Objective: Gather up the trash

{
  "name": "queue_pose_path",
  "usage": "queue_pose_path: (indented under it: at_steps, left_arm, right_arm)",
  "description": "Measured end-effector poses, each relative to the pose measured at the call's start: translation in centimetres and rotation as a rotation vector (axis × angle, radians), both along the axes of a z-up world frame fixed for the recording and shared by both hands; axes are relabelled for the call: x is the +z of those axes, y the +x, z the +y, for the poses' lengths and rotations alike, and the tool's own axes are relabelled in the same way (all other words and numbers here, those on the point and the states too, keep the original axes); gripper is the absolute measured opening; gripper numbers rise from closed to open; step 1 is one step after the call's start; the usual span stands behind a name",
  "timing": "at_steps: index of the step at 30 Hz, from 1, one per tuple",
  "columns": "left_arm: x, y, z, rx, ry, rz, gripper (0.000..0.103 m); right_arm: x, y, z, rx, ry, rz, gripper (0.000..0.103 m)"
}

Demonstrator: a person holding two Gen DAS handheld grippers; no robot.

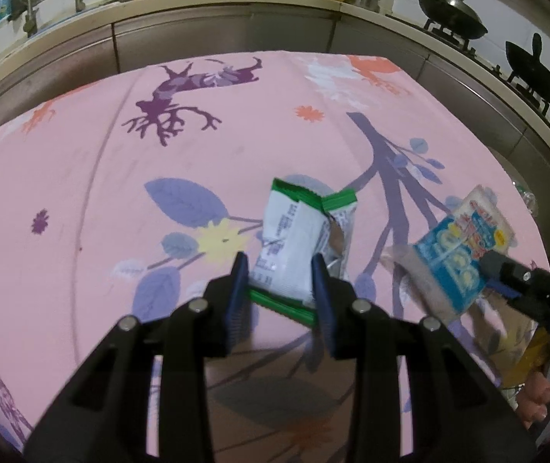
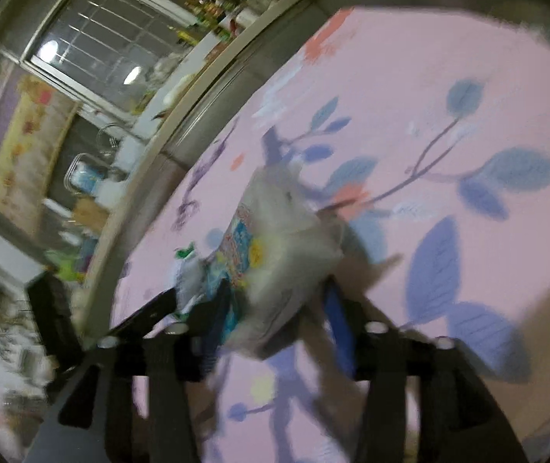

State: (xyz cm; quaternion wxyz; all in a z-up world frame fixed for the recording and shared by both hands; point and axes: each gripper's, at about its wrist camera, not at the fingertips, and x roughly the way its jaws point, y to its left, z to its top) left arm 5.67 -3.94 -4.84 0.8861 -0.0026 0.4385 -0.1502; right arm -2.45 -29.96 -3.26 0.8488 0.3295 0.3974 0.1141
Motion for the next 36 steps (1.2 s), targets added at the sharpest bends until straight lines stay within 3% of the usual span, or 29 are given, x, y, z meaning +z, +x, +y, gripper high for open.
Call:
queue_pose_path:
  at_steps: [4, 9, 17, 26, 30, 36]
  left_arm:
    - [-0.1, 0.1, 0.0, 0.006, 0.003, 0.003, 0.032]
    - [-0.3, 0.1, 0.0, 0.009, 0.007, 0.006, 0.032]
    - [-0.7, 0.1, 0.5, 0.022, 0.009, 0.011, 0.032]
    - [-0.5, 0.1, 2.6, 0.09, 0.017, 0.005, 0.033]
    - [0.1, -0.1, 3.6, 0.113, -0.009, 0.003, 0.043]
    - [1.9, -1.3, 4.1, 0.089, -0.051, -0.067, 0.069]
  right_arm:
    - [1.1, -0.6, 0.3, -0.026, -0.114, -0.057, 0.071]
    - [1.6, -1.1, 1.5, -0.011, -0.228, -0.103, 0.075]
    - [0.4, 0.9, 3.1, 0.105, -0.175, -0.038, 0.076]
    - [2.0, 5.0, 6.2, 0.157, -0.337, -0.105, 0.076]
    - [2.2, 4.3, 5.6, 0.121, -0.295, -0.1, 0.076]
    - [1.9, 1.6, 4.3, 0.056, -0.259, -0.086, 0.078]
